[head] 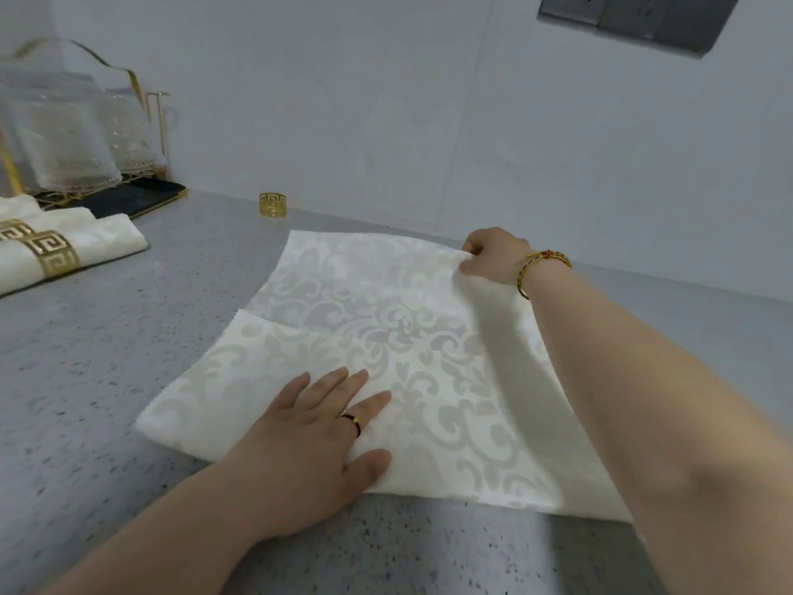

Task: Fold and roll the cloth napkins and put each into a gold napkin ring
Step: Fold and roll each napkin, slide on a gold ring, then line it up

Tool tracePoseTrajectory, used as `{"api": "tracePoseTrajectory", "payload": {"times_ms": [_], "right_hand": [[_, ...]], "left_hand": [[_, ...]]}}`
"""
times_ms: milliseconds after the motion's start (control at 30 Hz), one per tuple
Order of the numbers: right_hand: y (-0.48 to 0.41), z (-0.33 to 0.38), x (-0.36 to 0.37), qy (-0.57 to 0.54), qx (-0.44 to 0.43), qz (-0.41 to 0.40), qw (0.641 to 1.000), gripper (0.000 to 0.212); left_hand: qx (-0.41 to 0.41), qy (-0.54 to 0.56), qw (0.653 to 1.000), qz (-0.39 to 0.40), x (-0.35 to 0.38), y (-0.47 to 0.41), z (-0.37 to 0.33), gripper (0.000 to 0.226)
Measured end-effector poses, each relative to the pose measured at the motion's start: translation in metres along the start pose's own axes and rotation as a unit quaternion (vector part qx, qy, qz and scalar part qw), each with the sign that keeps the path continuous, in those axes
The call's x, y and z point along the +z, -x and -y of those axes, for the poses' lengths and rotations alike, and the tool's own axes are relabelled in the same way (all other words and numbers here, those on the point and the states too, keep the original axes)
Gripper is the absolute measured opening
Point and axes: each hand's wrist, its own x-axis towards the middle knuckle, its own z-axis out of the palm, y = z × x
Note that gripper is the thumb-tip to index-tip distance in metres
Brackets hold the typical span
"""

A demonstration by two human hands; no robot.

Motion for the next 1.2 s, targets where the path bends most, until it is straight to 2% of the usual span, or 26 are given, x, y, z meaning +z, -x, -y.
{"api": "tracePoseTrajectory", "payload": {"times_ms": [100, 167, 233, 300, 333, 400, 500, 567, 600, 667, 700, 800, 900, 1000, 1200], "right_hand": [[0.035, 0.007, -0.019, -0.024, -0.056, -0.042, 0.997, 0.007], [0.062, 0.013, -0.025, -0.012, -0.102, -0.068, 0.992, 0.011], [0.092, 0.020, -0.030, 0.026, -0.145, -0.088, 0.985, 0.013], [0.119, 0.024, -0.028, 0.074, -0.175, -0.082, 0.978, 0.012], [0.132, 0.027, -0.022, 0.097, -0.198, -0.094, 0.971, 0.010], [0.157, 0.028, -0.006, 0.116, -0.252, -0.156, 0.948, 0.008], [0.184, 0.028, 0.020, 0.119, -0.275, -0.151, 0.942, 0.010], [0.193, 0.025, 0.033, 0.125, -0.280, -0.138, 0.942, 0.019], [0.198, 0.023, 0.039, 0.132, -0.280, -0.133, 0.941, 0.024], [0.205, 0.022, 0.046, 0.158, -0.276, -0.126, 0.940, 0.028], [0.209, 0.021, 0.046, 0.171, -0.268, -0.124, 0.940, 0.028], [0.214, 0.013, 0.045, 0.202, -0.233, -0.113, 0.945, 0.027], [0.222, -0.002, 0.038, 0.243, -0.188, -0.107, 0.946, 0.026], [0.236, -0.019, 0.033, 0.269, -0.120, -0.091, 0.951, 0.025], [0.263, -0.031, 0.014, 0.279, 0.023, -0.059, 0.958, 0.037]], "left_hand": [[0.000, -0.001, 1.000, -0.007, -0.004, 0.002, -0.002, 0.129], [-0.008, -0.001, 0.998, -0.057, -0.007, 0.007, -0.004, 0.124], [0.003, -0.042, 0.985, -0.167, -0.014, 0.010, -0.007, 0.107], [-0.007, -0.043, 0.952, -0.303, -0.017, 0.010, -0.006, 0.071], [0.000, -0.031, 0.930, -0.367, -0.017, 0.010, -0.005, 0.063], [0.009, -0.043, 0.899, -0.435, -0.016, 0.010, -0.006, 0.073], [-0.043, -0.096, 0.906, -0.409, -0.014, 0.013, -0.005, 0.091], [-0.072, -0.128, 0.915, -0.375, -0.005, 0.010, 0.005, 0.084], [-0.077, -0.146, 0.919, -0.357, -0.001, 0.009, 0.008, 0.073], [-0.054, -0.177, 0.918, -0.352, 0.003, 0.010, 0.013, 0.031], [-0.037, -0.170, 0.923, -0.344, 0.001, 0.012, 0.012, 0.018], [-0.011, -0.145, 0.948, -0.284, -0.006, 0.020, 0.008, 0.022], [0.017, -0.132, 0.946, -0.297, -0.012, 0.029, 0.000, 0.023], [0.027, -0.128, 0.939, -0.319, -0.005, 0.034, -0.002, 0.039], [0.014, -0.093, 0.956, -0.278, -0.001, 0.044, 0.001, 0.040]]}}
